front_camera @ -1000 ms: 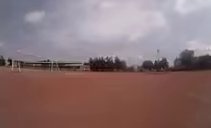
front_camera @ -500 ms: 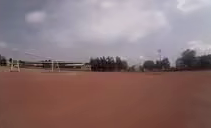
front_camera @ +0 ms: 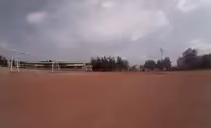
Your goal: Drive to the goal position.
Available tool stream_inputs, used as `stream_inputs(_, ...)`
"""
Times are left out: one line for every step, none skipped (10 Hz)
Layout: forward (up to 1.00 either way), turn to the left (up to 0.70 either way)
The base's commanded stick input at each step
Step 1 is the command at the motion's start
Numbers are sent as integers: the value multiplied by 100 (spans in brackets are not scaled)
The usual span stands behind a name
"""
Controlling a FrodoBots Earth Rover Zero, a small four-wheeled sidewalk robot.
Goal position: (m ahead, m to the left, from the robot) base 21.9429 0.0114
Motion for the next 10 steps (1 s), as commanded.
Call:
stream_inputs(70,0)
stream_inputs(70,0)
stream_inputs(70,0)
stream_inputs(70,0)
stream_inputs(70,0)
stream_inputs(70,0)
stream_inputs(70,0)
stream_inputs(70,0)
stream_inputs(70,0)
stream_inputs(70,0)
